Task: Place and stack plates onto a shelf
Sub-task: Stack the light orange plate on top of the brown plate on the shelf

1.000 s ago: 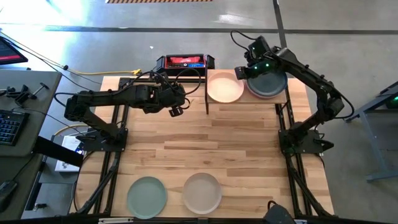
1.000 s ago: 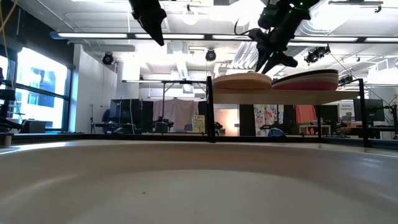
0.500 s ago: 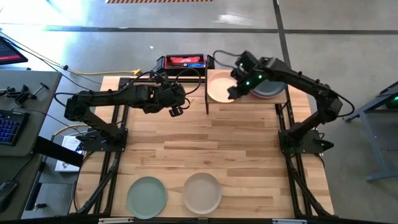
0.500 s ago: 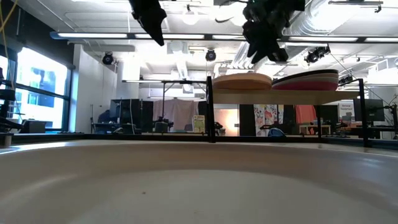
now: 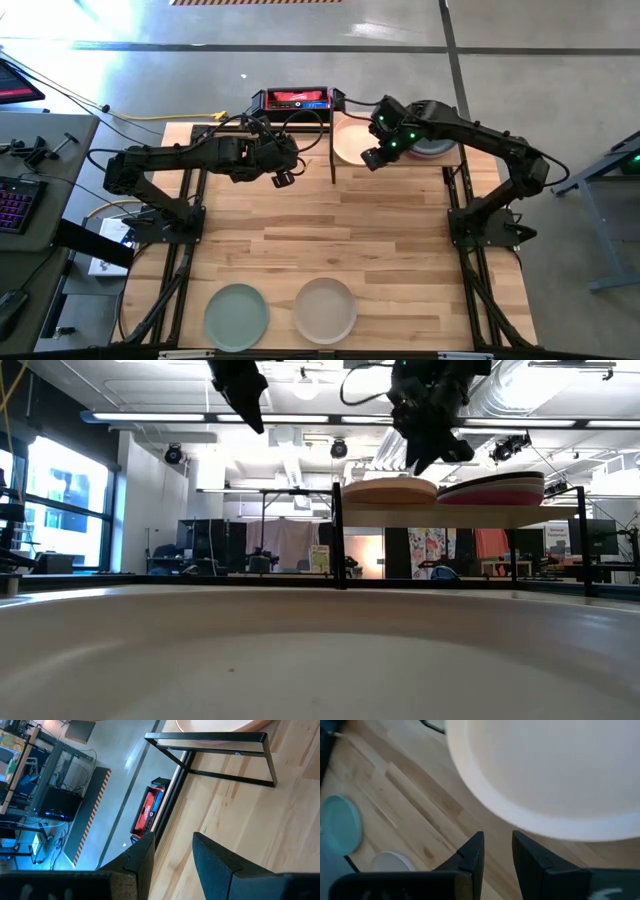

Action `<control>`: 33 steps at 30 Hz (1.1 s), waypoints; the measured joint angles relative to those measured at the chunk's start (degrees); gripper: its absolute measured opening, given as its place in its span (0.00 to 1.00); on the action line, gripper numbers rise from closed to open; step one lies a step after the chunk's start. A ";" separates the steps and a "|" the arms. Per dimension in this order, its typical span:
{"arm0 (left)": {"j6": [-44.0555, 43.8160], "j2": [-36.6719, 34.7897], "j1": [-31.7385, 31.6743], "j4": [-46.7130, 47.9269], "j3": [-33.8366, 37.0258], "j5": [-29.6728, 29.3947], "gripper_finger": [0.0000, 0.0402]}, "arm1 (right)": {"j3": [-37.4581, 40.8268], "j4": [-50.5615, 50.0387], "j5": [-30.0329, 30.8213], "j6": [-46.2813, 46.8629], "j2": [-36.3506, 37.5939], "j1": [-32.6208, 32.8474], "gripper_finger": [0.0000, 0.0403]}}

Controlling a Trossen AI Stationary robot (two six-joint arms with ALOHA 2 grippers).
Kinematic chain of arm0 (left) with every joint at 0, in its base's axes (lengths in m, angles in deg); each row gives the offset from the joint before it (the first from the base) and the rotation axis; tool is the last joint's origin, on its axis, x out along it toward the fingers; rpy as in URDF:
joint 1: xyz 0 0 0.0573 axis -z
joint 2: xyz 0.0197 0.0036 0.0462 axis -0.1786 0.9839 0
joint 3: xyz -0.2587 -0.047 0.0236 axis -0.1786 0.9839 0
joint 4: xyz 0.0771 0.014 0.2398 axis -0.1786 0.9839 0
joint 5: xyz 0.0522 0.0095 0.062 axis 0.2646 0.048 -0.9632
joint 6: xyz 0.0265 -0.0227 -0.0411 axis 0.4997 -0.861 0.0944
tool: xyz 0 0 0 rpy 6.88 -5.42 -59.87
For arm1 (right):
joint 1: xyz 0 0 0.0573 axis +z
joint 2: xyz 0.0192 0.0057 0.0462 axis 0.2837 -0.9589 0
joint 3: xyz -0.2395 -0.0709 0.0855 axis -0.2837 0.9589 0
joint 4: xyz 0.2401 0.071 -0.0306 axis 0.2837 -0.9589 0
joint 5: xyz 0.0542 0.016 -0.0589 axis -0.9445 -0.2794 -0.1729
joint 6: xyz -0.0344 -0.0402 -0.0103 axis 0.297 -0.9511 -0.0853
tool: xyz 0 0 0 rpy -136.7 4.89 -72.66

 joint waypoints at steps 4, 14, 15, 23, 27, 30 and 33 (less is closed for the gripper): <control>0.00 0.00 0.01 0.00 0.00 0.26 0.31 | 1.00 0.28 2.08 0.29 -0.02 0.00 0.20; 0.00 0.00 0.00 0.00 0.00 0.36 0.31 | -0.35 1.07 1.46 0.68 0.00 0.00 0.20; 0.00 0.00 0.02 0.00 0.00 0.36 0.31 | -0.35 1.16 1.51 0.76 0.00 0.00 0.20; 0.00 0.00 0.00 0.00 0.00 0.39 0.31 | -0.35 0.83 4.14 1.68 -0.70 -0.17 0.20; 0.00 0.00 0.00 0.00 0.00 0.39 0.31 | 0.31 0.49 3.86 1.69 -1.84 -0.26 0.20; 0.00 0.00 0.00 0.03 0.00 0.39 0.31 | 0.27 0.88 3.82 1.71 -2.02 -0.22 0.20; 0.00 0.00 0.00 0.07 0.00 0.39 0.31 | -0.93 0.96 4.29 1.86 -1.87 -0.13 0.20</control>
